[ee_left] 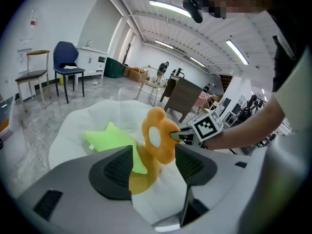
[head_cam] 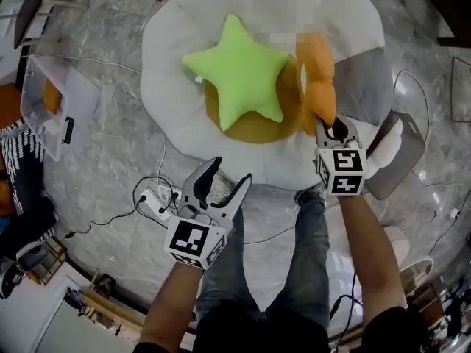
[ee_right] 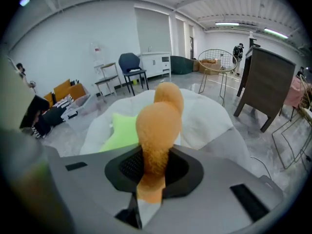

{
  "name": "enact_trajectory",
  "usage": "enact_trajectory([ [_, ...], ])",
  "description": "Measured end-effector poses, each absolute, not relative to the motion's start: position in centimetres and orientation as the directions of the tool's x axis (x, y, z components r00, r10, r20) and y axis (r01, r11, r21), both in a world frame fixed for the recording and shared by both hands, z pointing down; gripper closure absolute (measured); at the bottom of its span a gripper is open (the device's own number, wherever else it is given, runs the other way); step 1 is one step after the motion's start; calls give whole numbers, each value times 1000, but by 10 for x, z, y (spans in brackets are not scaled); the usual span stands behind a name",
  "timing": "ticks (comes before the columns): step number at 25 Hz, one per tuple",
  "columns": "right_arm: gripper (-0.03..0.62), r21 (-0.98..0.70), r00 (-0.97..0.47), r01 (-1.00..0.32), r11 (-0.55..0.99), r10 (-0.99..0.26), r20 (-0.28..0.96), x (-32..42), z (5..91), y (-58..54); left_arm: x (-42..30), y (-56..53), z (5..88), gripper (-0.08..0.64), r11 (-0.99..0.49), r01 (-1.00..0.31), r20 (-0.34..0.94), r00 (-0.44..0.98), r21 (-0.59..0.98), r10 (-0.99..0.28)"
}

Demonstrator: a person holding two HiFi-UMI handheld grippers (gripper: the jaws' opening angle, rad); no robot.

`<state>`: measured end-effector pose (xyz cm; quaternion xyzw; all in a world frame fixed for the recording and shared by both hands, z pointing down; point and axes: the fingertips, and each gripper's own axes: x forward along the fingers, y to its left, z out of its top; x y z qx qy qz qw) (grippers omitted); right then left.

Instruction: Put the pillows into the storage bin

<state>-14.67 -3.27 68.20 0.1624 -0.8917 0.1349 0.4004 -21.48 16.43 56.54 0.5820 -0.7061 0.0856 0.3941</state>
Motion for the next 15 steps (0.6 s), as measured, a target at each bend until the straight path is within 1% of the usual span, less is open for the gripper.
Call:
enact_trajectory([
  [3,508,-145,-668,-393,908,-173,724,-134,654,-32,-202,143,557,273,274,-899,646,13,342,-763],
  [8,511,-134,-715,-387,912,-206,668,-87,616,-54,-155,91,546,273,179,-918,622,87,353,-778],
  [11,511,-131,-729,-426,895,-253,637,-58,591,-74,-128,64,533,273,111,-920,601,150,375,-785],
  [15,509,-104,-723,-484,869,-330,607,-11,548,-109,-80,23,504,275,-18,-929,569,242,370,-786],
])
